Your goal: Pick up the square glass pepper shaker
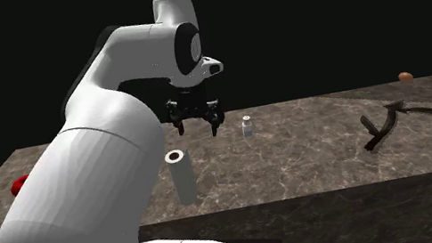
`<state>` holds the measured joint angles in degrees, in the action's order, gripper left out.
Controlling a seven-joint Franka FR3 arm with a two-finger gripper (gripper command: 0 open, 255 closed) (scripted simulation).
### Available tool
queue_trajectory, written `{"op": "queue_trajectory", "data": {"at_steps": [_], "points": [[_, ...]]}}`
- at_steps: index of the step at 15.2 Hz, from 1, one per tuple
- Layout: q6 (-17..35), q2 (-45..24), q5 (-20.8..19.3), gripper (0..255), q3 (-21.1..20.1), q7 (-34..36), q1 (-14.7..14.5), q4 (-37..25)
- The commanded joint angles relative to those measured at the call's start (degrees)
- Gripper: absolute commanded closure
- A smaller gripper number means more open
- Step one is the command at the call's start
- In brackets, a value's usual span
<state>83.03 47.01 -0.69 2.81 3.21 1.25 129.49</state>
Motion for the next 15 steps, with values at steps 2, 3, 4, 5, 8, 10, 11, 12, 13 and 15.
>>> {"op": "queue_trajectory", "data": {"at_steps": [2, 3, 4, 5, 8, 10, 11, 12, 13, 15], "points": [[1.3, -2.0, -0.3, 0, 0.4, -0.5, 0.0, -0.4], [2.5, -4.0, -0.6, 0, 0.7, -0.9, 0.0, -0.8], [3.7, -6.0, -0.8, 0, 1.1, -1.4, 0.0, -1.4], [4.9, -8.1, -1.0, 0, 1.5, -1.9, 0.0, -2.0], [8.1, -14.5, -1.6, 0, 2.5, -3.2, -0.1, -4.2], [9.9, -18.9, -1.8, 0, 3.2, -4.1, -0.2, -6.1], [10.8, -21.1, -1.8, 0, 3.5, -4.6, -0.2, -7.2], [11.6, -23.3, -1.9, 0, 3.9, -5.0, -0.2, -8.3], [12.3, -25.6, -1.9, 0, 4.2, -5.5, -0.2, -9.5], [13.6, -30.1, -1.9, 0, 4.7, -6.5, -0.2, -12.1]]}}
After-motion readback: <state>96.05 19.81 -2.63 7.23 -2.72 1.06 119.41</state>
